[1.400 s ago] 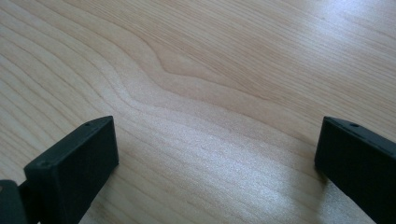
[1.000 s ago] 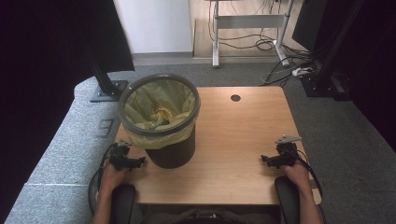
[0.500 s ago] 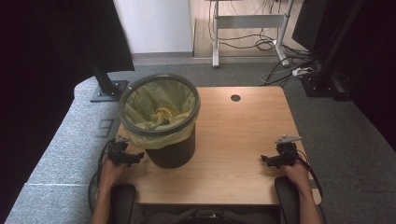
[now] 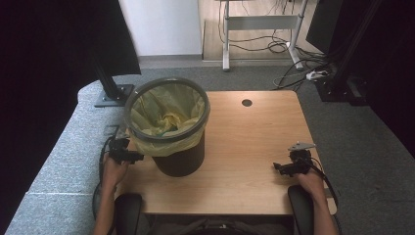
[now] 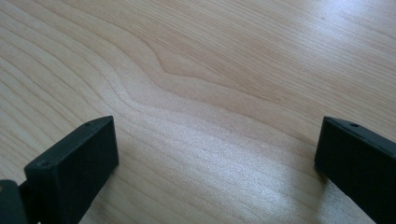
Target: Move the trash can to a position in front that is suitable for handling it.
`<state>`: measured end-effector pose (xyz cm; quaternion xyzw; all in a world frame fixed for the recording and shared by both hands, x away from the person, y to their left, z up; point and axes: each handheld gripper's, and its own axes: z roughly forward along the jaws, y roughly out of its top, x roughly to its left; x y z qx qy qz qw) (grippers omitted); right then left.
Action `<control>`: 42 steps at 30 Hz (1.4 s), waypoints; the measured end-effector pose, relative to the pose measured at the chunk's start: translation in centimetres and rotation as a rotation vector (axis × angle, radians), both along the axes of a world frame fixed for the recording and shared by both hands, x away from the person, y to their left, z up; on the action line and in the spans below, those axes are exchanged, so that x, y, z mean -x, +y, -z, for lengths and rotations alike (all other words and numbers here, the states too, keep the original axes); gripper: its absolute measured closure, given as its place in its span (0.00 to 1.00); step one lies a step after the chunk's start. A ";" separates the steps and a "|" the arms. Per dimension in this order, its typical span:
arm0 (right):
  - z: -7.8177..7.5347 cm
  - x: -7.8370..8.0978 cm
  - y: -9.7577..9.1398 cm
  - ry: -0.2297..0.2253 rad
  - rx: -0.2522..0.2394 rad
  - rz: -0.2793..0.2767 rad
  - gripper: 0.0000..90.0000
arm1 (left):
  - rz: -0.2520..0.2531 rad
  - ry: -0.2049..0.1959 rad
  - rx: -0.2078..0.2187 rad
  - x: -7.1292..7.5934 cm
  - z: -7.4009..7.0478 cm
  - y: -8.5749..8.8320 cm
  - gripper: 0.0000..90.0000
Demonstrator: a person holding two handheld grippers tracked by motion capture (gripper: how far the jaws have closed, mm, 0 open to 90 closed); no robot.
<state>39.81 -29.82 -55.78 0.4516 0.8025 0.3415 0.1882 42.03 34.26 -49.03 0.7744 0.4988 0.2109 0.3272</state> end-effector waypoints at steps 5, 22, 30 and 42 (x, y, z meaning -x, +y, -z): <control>0.0 -0.1 0.0 0.000 0.000 -0.003 0.00 | -0.025 -0.025 0.022 -0.8 -0.6 -0.1 0.00; -2.6 -0.6 0.2 -0.016 -0.036 0.057 0.00 | -0.010 -0.028 0.023 -1.1 -0.2 -1.5 0.01; -5.5 -2.2 1.5 -0.109 -0.065 0.089 0.00 | 0.024 -0.030 0.008 -1.3 -0.3 -3.2 0.01; -7.2 -4.0 5.4 -0.114 -0.080 0.016 0.00 | 0.120 -0.026 -0.012 -2.6 -0.5 -8.0 0.01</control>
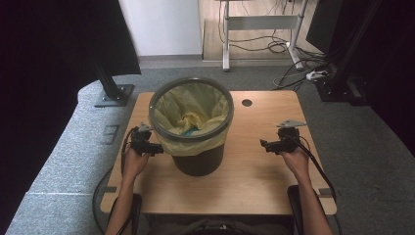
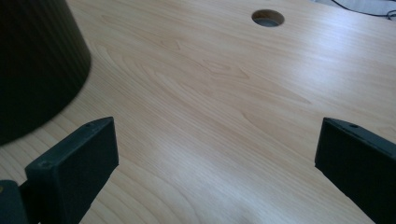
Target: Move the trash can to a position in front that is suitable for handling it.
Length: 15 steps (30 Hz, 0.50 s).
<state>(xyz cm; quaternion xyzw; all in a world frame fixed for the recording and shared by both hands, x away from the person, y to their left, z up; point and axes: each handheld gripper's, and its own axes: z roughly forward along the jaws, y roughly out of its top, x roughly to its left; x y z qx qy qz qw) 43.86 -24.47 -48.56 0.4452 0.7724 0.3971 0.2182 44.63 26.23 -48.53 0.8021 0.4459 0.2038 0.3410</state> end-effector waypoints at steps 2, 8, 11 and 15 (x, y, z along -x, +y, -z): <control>-0.3 -0.3 0.9 -0.001 0.003 -0.008 0.00 | 0.018 0.006 0.001 -0.3 0.0 -0.9 0.01; -0.7 -1.1 3.3 -0.006 0.008 -0.029 0.00 | 0.063 0.013 0.014 -1.0 0.1 -3.4 0.00; -0.7 -1.4 4.1 -0.017 0.010 -0.040 0.00 | 0.084 0.015 0.012 -1.2 0.0 -4.4 0.00; -0.5 -1.5 4.4 -0.017 -0.048 -0.049 0.00 | 0.109 0.020 0.018 -1.6 0.1 -5.1 0.00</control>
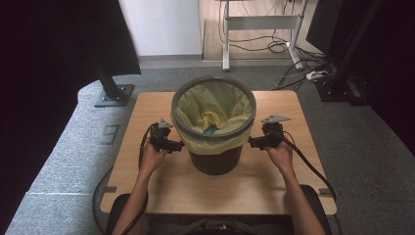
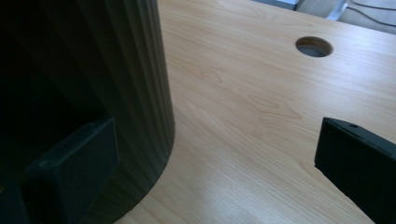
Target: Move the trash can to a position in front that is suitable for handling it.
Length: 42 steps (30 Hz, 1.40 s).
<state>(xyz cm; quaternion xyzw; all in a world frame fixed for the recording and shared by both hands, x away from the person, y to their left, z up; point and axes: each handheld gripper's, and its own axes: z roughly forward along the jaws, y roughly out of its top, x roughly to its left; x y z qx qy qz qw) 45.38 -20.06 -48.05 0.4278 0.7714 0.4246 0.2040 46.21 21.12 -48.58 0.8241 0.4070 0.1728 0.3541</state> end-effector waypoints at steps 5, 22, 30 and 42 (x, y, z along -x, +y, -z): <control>-0.1 -1.2 -0.6 -0.003 -0.017 0.029 0.00 | -0.020 -0.022 0.027 -1.3 -0.8 0.0 0.00; -0.9 -1.9 0.1 -0.013 0.049 0.027 0.00 | -0.007 -0.050 -0.007 -0.6 -1.4 -1.2 0.02; -0.8 0.6 -0.3 -0.011 0.033 0.000 0.00 | 0.013 -0.044 -0.008 1.4 -1.4 -1.3 0.02; -1.1 1.5 -0.7 -0.005 0.042 -0.026 0.00 | 0.026 -0.021 -0.011 2.3 -0.9 -0.1 0.00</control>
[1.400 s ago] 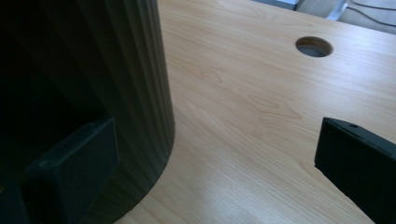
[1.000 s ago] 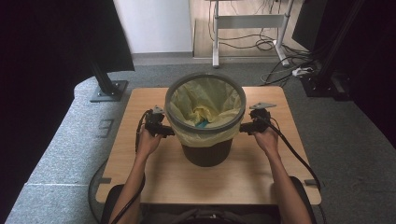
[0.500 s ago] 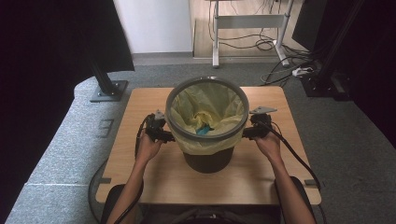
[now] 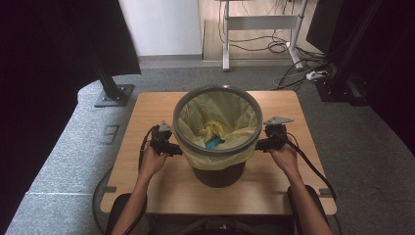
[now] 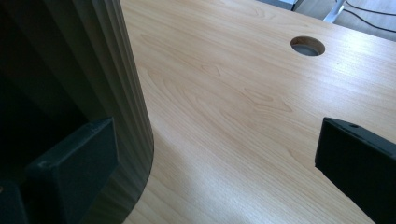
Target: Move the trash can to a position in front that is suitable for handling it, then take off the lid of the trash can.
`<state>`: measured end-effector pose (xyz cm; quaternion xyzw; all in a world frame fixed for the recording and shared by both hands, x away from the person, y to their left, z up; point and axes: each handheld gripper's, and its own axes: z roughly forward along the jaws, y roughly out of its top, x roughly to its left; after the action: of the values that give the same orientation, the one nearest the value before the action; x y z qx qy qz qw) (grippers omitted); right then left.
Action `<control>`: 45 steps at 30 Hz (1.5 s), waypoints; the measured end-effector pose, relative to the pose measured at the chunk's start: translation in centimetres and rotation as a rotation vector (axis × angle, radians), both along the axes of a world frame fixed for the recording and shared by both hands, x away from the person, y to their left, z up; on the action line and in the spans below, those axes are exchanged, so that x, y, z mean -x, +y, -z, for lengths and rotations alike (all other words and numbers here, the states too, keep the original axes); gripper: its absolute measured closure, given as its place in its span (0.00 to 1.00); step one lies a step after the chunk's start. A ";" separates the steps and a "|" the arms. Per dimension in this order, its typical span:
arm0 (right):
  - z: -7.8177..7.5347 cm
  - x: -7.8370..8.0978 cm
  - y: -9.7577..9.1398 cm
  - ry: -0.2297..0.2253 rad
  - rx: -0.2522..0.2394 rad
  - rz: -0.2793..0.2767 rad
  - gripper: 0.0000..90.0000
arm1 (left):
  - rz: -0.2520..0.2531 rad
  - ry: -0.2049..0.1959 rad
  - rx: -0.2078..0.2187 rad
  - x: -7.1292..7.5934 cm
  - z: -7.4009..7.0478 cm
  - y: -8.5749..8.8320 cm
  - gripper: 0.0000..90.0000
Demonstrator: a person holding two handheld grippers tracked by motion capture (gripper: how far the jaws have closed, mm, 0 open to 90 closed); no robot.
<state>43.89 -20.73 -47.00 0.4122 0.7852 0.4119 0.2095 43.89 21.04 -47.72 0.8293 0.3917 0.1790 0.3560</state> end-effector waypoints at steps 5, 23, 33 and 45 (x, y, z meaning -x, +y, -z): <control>0.6 0.4 -1.4 0.017 0.052 0.010 0.00 | -0.022 0.035 -0.051 0.7 1.1 2.3 0.00; 6.9 1.1 -6.3 0.143 0.098 0.068 0.00 | -0.102 0.173 -0.067 1.6 6.4 7.3 0.00; 8.7 1.2 -7.0 0.136 0.097 0.071 0.00 | -0.086 0.118 -0.044 1.8 6.9 7.1 0.00; 8.7 1.6 -6.8 0.134 0.093 0.072 0.00 | -0.092 0.148 -0.063 1.6 6.5 7.0 0.02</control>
<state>42.31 -27.54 -55.73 0.4565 0.8004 0.3388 0.1901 42.30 27.99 -54.24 0.8322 0.4490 0.1455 0.2910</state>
